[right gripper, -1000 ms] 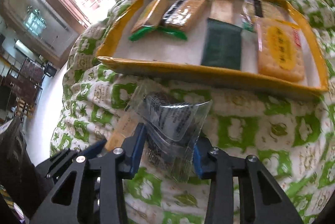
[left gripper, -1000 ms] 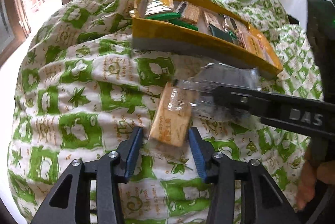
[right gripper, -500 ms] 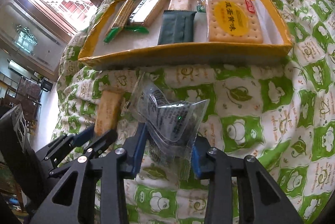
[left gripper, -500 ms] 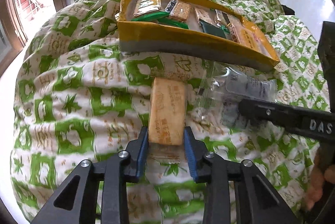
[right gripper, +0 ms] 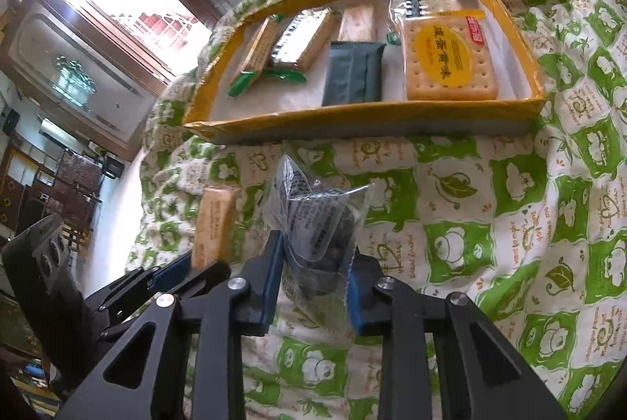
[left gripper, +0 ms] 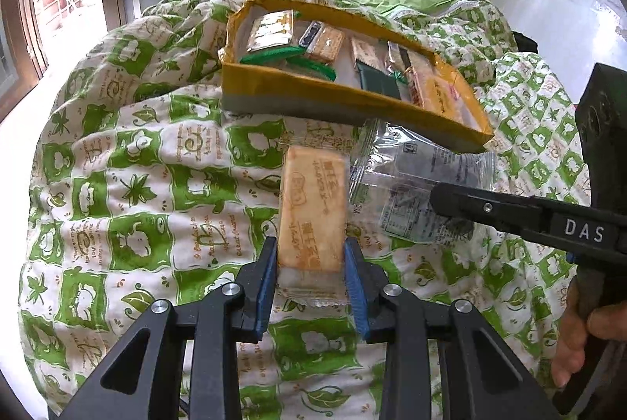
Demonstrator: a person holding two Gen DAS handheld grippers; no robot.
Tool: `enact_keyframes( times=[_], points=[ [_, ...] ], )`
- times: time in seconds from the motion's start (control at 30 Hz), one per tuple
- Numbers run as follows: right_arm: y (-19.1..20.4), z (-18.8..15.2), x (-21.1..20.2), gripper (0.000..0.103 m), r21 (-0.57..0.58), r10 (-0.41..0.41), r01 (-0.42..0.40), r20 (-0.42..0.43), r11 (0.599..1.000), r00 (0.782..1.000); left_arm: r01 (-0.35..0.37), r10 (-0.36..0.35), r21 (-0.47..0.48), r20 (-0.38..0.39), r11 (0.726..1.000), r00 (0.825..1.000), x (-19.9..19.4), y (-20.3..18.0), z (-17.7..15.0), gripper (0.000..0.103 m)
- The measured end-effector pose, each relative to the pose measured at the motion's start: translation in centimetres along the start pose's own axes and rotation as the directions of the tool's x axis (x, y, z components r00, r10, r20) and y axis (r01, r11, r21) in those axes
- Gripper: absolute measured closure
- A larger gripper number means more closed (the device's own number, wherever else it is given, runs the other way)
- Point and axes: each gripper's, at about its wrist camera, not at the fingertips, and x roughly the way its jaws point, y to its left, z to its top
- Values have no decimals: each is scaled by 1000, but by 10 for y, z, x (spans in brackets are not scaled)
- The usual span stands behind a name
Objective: Organize snacks
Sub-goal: 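Lift the clear bag and beige wafer pack and carry them toward the tray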
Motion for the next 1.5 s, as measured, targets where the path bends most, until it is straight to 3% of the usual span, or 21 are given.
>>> enact_keyframes(
  times=[0.4,1.5],
  points=[
    [-9,-7,-30,76,27,43,-45,54,999,998,-5,5,0,16,1000,1000,-13,-5,3,69],
    [-11,-5,-31,79,13,56,-57,71,998,996,0,1,-12,28,1000,1000,-25,-9,6,69]
  ],
)
